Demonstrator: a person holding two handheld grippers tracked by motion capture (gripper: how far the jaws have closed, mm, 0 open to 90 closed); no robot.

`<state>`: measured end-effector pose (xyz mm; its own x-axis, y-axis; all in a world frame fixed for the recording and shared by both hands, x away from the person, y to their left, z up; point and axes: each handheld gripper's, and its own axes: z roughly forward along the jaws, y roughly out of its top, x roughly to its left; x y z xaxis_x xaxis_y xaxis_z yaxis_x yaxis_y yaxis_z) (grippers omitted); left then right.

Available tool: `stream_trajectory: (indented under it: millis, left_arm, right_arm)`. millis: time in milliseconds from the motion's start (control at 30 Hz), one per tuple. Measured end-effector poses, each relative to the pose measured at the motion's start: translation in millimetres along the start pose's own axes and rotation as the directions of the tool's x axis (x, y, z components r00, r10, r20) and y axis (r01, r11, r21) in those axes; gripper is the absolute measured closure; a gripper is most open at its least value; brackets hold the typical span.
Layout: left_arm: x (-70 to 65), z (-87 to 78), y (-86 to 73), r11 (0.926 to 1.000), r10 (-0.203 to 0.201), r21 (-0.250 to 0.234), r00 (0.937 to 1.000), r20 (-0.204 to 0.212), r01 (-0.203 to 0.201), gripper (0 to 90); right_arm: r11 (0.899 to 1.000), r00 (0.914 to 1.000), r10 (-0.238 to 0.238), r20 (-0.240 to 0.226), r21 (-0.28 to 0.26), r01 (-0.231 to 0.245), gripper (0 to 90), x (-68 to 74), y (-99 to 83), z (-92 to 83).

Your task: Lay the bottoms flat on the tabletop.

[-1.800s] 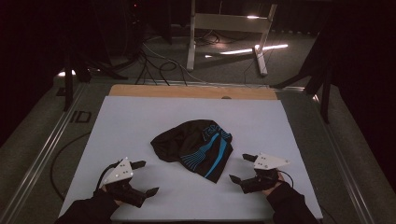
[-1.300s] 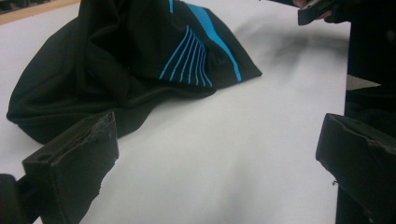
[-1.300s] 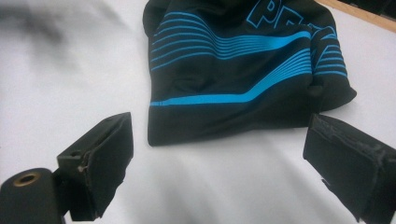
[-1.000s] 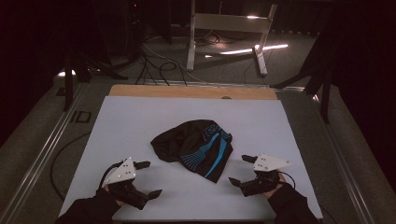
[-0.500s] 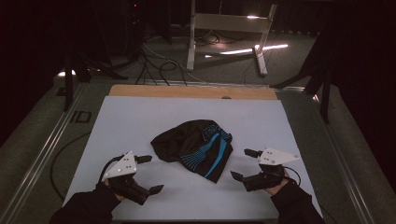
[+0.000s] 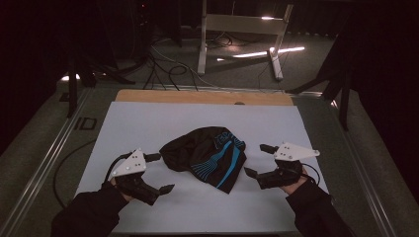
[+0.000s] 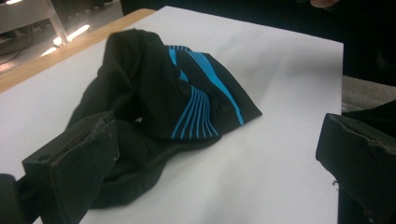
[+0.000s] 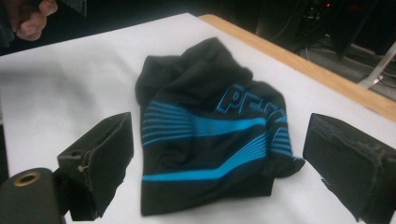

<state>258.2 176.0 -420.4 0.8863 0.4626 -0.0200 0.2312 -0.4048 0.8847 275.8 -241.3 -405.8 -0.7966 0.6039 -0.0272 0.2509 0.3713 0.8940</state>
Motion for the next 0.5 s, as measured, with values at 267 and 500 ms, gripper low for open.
stream_trajectory:
  millis: [267, 500]
  left_arm:
    - [14.5, 7.3, 14.2, 0.9998, 0.019, -0.006, 0.9998, -0.001, -0.019, 0.0]
    - [25.8, 19.9, 20.1, 0.9985, 0.050, -0.020, 0.9974, -0.052, -0.051, 0.0]
  right_arm:
    - [1.000, 0.9998, 0.005, 0.021, -0.006, -0.005, 8.9, -13.8, 15.0, 13.5]
    - [0.999, 0.9995, 0.023, 0.023, 0.026, -0.023, 9.1, -23.3, 13.4, 34.6]
